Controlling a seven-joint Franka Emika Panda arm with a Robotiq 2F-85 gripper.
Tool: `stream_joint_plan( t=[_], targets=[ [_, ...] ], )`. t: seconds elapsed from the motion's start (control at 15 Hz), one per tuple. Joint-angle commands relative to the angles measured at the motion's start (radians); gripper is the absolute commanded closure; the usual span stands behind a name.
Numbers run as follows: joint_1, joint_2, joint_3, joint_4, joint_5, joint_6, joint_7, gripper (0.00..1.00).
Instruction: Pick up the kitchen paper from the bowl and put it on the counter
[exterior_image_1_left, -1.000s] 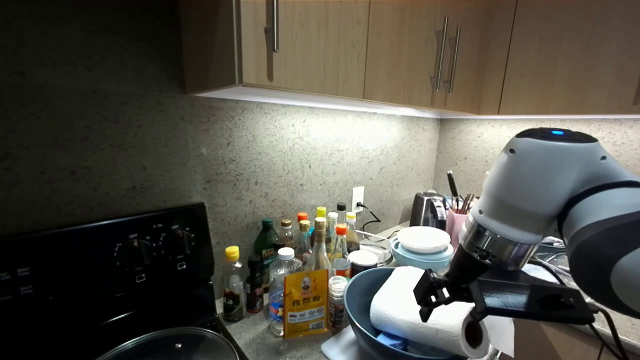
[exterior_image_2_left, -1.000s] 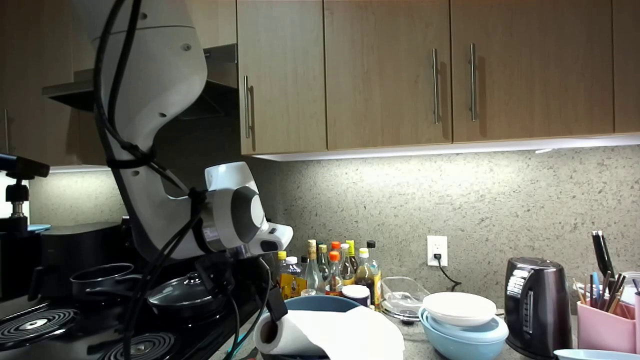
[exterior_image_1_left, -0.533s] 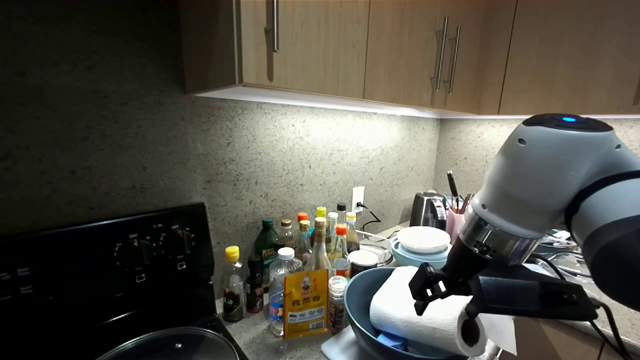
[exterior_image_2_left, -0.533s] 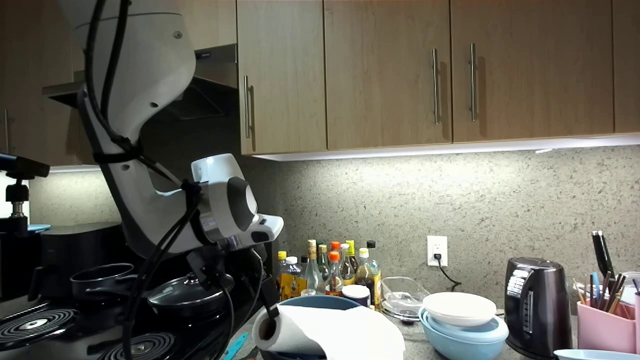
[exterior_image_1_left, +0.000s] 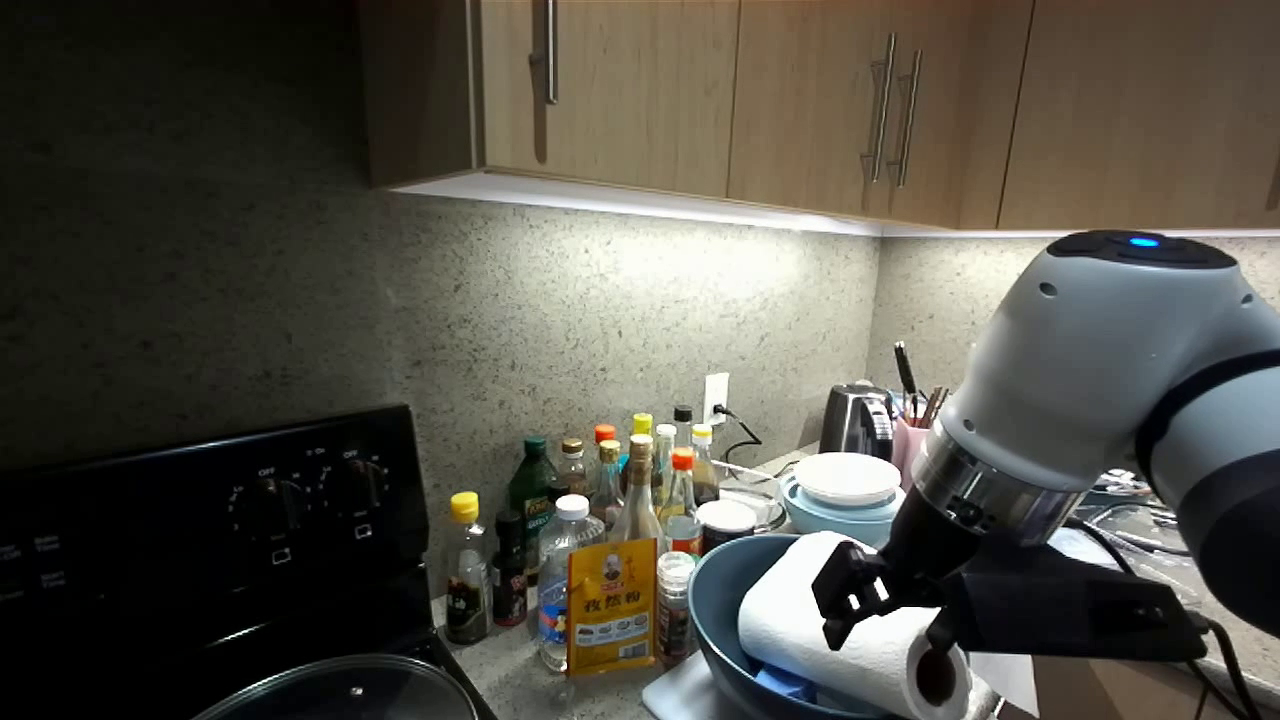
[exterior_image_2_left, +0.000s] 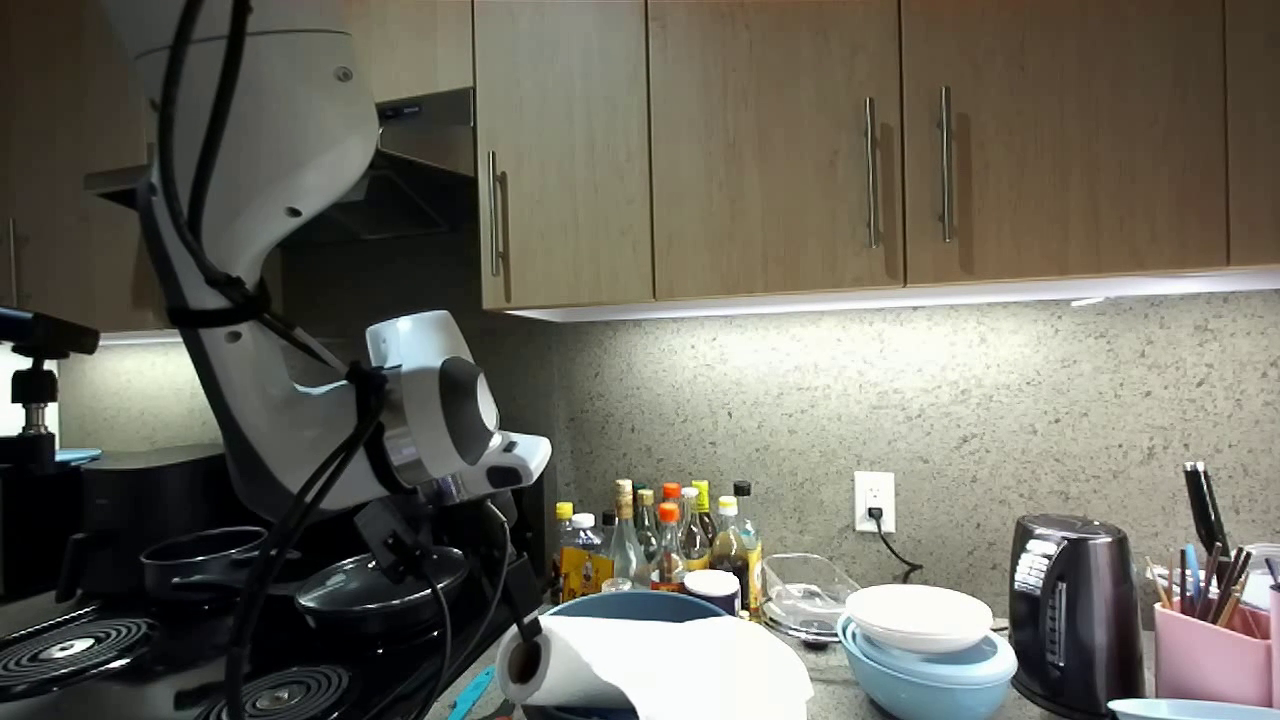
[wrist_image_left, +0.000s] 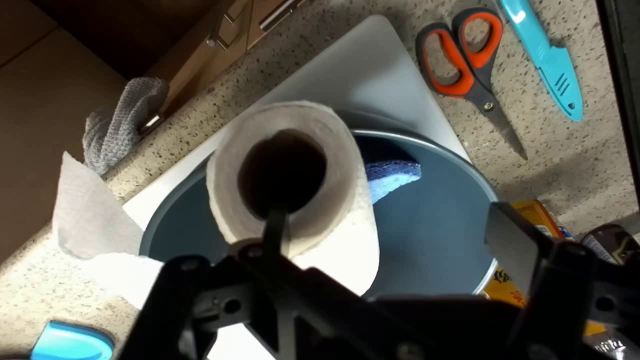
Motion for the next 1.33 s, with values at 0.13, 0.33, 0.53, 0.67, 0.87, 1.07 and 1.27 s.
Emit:
stream_joint_plan(
  t=[0.13, 0.33, 0.53, 0.67, 0.87, 1.07, 1.27],
  targets=[
    [0.021, -0.029, 0.010, -0.046, 0.021, 0.012, 0.000, 0.00],
    [0.035, -0.031, 0.014, -0.056, 0.018, 0.012, 0.003, 0.00],
    [0.045, -0.028, 0.012, -0.062, 0.022, 0.008, 0.000, 0.00],
    [0.039, 0.001, 0.008, -0.029, 0.001, 0.002, 0.000, 0.00],
    [0.034, -0.002, 0.005, -0.032, -0.009, 0.011, 0.010, 0.00],
    [0.031, 0.000, 0.003, -0.038, -0.014, 0.031, 0.020, 0.00],
    [0.030, 0.003, 0.000, -0.047, -0.014, 0.052, 0.034, 0.00]
  ],
)
